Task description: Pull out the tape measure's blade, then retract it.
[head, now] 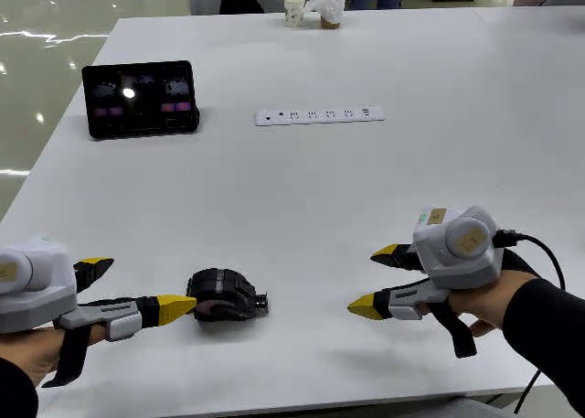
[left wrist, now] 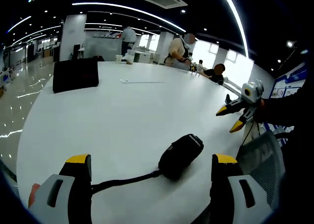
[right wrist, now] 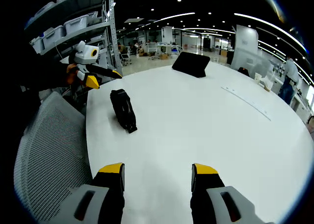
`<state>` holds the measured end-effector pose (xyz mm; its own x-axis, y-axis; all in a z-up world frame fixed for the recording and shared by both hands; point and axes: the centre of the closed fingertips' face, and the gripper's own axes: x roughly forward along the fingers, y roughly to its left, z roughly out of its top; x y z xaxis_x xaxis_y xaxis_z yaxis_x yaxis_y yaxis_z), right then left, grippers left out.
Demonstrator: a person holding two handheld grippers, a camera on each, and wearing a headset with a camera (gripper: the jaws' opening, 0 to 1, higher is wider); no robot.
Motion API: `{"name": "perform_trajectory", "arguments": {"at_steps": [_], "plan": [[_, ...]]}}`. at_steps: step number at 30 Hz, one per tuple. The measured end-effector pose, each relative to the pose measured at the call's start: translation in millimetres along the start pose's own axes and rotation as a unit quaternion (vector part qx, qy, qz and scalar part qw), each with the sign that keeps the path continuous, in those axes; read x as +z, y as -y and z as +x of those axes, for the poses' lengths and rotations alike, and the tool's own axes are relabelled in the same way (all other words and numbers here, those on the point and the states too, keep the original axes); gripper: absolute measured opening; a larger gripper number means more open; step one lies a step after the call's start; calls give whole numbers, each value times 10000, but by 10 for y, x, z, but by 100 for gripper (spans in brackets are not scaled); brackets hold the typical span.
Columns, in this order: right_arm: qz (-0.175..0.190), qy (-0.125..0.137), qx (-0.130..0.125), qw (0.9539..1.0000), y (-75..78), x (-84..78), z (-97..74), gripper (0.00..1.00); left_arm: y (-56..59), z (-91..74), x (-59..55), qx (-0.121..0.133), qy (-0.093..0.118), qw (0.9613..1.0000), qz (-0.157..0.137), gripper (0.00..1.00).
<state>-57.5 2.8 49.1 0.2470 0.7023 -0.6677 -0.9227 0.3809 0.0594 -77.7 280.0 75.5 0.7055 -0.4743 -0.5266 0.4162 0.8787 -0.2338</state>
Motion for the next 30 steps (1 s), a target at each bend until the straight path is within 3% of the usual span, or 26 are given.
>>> {"name": "perform_trajectory", "arguments": {"at_steps": [6,15,23,30], "plan": [[42,-53,-93,9999,57,-144,-166,60,10,-122,-63,-168,-151,9997,-38,99],[220,-89,-243,9994,191,-461,-394,86,38,-202,-234,-325,-589,9971,369,99],[324,-144,-375,9987,297,-714,-605,99,-1,-253,-309,-358,-739,9952,539,99],[368,-276,-509,9976,380,-872,-711,99,-26,-282,-380,-440,-905,9927,663,99]]}}
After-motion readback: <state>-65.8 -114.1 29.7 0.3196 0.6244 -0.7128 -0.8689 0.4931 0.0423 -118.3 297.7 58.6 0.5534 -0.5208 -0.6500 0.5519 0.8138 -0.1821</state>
